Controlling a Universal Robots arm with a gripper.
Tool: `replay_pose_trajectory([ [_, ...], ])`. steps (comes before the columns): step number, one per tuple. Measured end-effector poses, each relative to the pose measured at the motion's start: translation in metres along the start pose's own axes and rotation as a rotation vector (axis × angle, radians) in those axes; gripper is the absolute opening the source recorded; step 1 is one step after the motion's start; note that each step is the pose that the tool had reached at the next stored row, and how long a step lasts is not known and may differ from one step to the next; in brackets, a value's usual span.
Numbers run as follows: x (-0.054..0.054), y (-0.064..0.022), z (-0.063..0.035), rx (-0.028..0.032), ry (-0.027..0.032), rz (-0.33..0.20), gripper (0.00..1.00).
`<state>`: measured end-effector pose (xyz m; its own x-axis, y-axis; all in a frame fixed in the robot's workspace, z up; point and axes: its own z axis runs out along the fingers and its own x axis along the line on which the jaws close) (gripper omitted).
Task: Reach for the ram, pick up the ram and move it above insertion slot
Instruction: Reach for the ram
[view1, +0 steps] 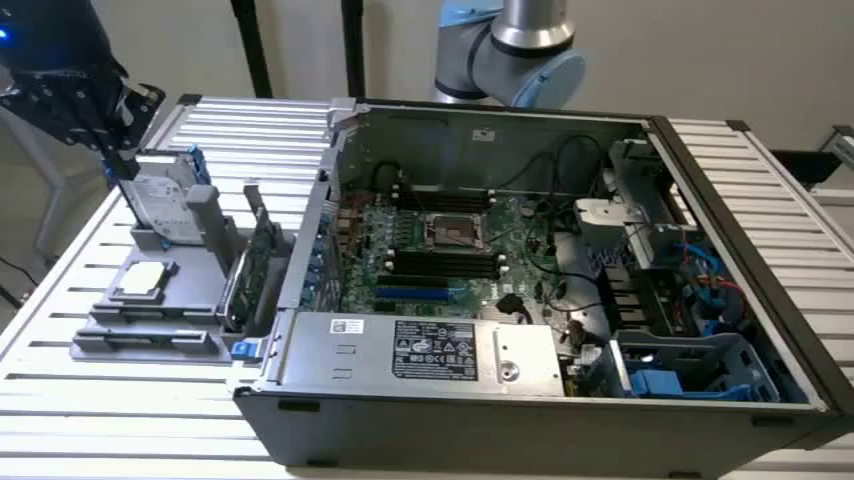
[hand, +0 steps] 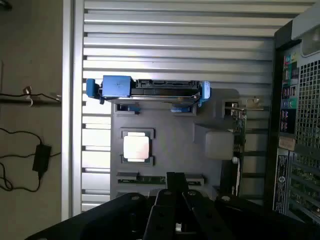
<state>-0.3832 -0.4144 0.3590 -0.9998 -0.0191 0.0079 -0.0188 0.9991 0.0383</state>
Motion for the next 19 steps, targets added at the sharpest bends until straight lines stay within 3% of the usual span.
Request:
replay_pose_trajectory([
  [14, -0.001, -0.0003, 0.0, -0.0001, 0.0014, 0.0, 0.11],
  [16, -0.001, -0.0037, -0.0003, 0.0, 0.0016, 0.0, 0.11],
  [19, 0.0, -0.0162, -0.0006, 0.0, 0.0013, 0.0, 0.11],
])
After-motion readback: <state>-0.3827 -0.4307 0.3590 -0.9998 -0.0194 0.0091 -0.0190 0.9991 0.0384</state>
